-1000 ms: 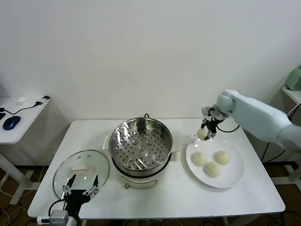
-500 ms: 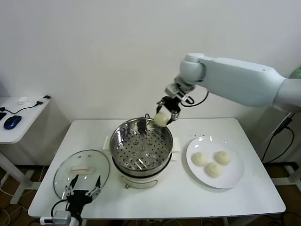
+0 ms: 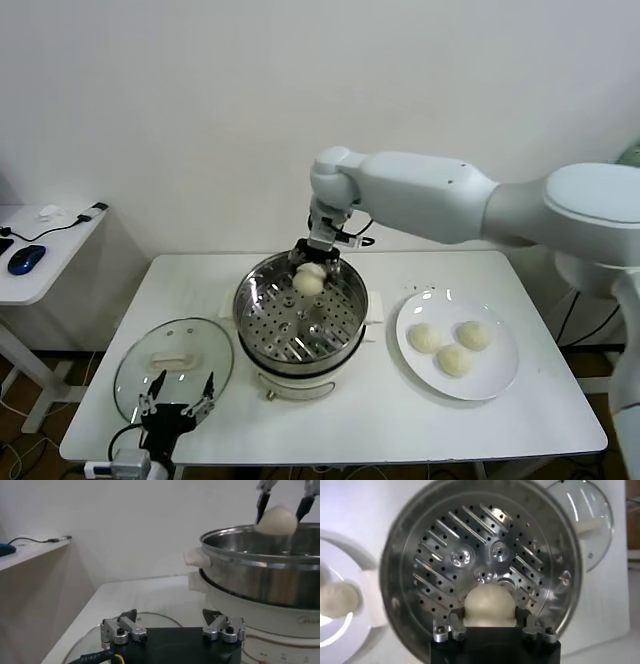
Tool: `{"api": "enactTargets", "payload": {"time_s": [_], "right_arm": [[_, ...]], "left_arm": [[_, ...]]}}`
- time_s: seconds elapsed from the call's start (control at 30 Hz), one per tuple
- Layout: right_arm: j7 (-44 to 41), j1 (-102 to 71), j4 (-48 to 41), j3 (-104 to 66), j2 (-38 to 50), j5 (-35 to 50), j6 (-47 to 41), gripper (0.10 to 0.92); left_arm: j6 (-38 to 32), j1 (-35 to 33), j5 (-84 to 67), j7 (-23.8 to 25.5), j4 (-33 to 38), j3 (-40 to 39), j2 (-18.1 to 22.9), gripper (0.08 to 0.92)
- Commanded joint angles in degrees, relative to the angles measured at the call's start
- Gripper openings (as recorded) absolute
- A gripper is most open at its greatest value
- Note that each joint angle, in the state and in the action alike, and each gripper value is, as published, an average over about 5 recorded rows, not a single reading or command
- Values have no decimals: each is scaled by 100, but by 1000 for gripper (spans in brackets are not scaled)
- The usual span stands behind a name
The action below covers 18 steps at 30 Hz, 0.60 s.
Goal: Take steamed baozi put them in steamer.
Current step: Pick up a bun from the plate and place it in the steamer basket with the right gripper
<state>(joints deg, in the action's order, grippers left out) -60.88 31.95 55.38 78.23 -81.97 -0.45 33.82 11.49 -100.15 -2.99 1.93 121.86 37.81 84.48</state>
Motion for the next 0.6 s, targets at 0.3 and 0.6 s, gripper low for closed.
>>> {"api": "enactTargets", "payload": {"time_s": [0.3, 0.6], "right_arm": [[92, -844, -2031, -472, -861, -773, 831, 670], [18, -630, -2192, -222, -931, 107, 973, 806]], "left_arm": [[-42, 66, -38, -11, -135, 10, -52, 823], [-14, 152, -80, -19, -183, 42, -89, 823]]}}
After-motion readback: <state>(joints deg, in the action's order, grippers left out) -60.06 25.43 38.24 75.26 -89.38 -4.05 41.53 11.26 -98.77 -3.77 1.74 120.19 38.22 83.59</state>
